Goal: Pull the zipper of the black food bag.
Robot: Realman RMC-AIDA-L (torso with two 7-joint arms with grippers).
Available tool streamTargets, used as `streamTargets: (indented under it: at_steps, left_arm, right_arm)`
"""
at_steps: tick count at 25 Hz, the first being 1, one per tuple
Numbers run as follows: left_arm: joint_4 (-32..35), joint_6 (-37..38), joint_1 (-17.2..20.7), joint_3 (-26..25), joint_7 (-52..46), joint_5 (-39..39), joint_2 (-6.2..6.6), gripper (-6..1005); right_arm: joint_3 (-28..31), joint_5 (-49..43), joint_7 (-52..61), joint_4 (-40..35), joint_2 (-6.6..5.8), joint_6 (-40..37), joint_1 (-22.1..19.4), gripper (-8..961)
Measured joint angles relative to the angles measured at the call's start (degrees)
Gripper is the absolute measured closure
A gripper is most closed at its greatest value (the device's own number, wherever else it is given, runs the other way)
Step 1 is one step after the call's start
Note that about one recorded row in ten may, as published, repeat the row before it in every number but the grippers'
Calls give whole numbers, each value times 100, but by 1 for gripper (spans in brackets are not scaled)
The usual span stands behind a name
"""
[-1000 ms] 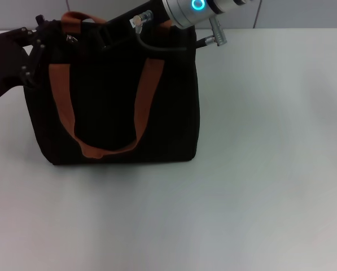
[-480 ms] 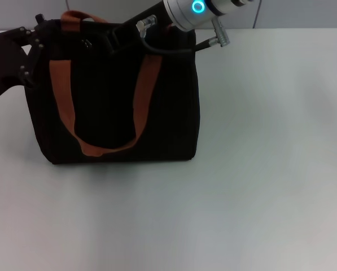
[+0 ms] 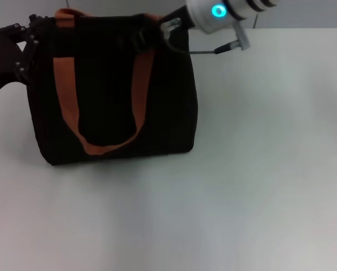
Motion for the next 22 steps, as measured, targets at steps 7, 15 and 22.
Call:
streamTargets:
  at_steps: [7,15,22]
  left_arm:
    - [0,-23,3,-13,0,-5,39,849]
    - [1,-44,2,-13,0,-14,45,846]
    - [-2,-51,25,-12,0,-23,43,843]
  right_arm:
    - [5,-318,406,-871,-22,-45,-734,953]
    - [64,-401,560,-1690,-20,-157,-1504,955]
    - [245,755,-182,-2020,-25,-342,-2099,947]
